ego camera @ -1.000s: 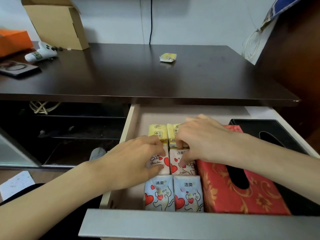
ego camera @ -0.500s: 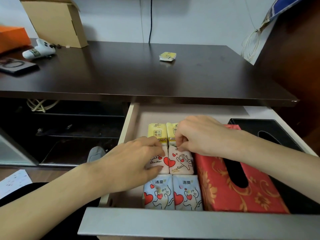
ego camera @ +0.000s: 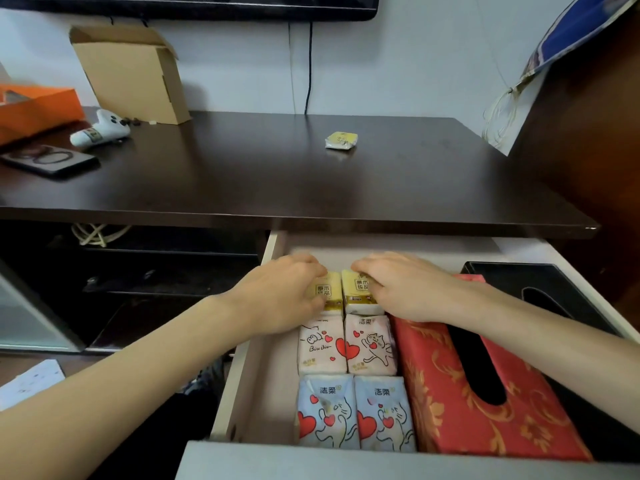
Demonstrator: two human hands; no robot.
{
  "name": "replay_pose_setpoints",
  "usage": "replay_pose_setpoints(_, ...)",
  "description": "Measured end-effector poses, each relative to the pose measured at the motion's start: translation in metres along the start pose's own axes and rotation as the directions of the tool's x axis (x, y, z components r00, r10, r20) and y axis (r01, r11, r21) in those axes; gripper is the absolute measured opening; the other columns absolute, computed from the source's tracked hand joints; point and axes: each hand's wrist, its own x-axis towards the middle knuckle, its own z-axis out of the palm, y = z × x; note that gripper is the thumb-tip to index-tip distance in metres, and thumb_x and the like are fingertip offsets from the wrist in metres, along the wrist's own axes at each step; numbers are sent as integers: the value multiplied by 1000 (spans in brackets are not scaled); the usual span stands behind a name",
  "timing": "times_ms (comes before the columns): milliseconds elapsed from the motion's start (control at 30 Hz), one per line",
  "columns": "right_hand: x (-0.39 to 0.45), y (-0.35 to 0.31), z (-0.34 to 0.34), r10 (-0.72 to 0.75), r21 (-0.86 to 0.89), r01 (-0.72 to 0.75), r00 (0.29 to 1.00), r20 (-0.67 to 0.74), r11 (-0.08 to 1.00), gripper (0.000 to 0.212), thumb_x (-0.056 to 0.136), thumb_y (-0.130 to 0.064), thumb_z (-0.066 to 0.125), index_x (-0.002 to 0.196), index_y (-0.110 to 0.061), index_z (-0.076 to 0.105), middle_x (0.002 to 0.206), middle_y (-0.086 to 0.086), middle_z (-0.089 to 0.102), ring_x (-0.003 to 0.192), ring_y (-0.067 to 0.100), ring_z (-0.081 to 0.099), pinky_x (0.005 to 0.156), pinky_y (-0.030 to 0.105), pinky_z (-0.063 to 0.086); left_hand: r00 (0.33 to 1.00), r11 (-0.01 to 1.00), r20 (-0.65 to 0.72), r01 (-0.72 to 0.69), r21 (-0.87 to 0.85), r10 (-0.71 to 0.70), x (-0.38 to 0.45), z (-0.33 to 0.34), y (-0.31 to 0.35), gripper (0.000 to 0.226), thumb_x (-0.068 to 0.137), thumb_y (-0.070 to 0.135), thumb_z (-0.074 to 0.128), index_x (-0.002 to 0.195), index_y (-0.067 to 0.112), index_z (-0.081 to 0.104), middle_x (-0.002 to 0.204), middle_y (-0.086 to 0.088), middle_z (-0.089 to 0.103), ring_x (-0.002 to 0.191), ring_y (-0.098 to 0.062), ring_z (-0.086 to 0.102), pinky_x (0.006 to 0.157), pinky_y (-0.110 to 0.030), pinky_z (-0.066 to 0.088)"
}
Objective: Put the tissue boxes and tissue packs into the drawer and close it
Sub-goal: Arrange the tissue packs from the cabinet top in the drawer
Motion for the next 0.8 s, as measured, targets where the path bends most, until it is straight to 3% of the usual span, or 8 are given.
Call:
replay_pose_setpoints(167,0,3,1,0,28,2,998,-59,1000,28,95,-29,49,119,-25,62,123,-5,61,119,21,53,94,43,48,999,999,36,34,-19,-34,8,5,-3,32,88,32,56,116,19,65,115,1,57,99,-23,60,88,-41,50)
replay_pose_setpoints(300,-2,4,-5,-15,90,23,996,-93,996,36,92,-35,52,126,-30,64,125,-11,61,120,16,54,94,41,48,999,998,26,25,-56,-23,8,6,-2,38,89,33,58,125,21,62,120,5,54,102,-19,59,90,-38,50)
replay_pose_setpoints(433,-1,9,-29,33,225,38,952,-303,974,21,90,-36,55,100,-36,74,95,-19,73,91,5,67,82,35,54,998,994,-59,0,-111,-7,4,-9,-1,32,92,37,55,121,27,62,116,11,55,94,-9,58,82,-34,53)
replay_pose_setpoints(500,3,13,-49,86,320,40,925,-369,946,18,87,-38,56,88,-36,74,78,-20,74,78,3,67,77,32,55,987,990,-160,4,-139,-26,2,-26,-1,25,91,39,54,111,32,67,107,15,61,91,-8,61,80,-36,54)
replay_pose_setpoints(600,26,28,-77,124,397,48,909,-397,917,18,84,-38,55,83,-37,73,71,-27,72,72,-1,68,78,32,56,951,979,-283,71,-190,-124,8,-56,-8,22,87,41,52,91,32,72,87,15,70,82,-9,64,77,-34,53)
replay_pose_setpoints(700,80,51,-97,183,438,20,892,-414,899,18,87,-36,56,85,-36,74,79,-18,75,82,8,69,81,37,57,929,971,-314,138,-196,-196,24,-79,-17,18,88,38,54,87,31,71,79,14,70,80,-14,65,77,-35,53)
replay_pose_setpoints(800,160,76,-108,255,491,-40,890,-378,870,24,91,-35,60,111,-29,72,115,-5,72,105,21,65,91,40,53,925,964,-311,156,-216,-220,39,-82,-20,17,89,35,55,89,30,71,81,12,70,81,-15,65,76,-36,53)
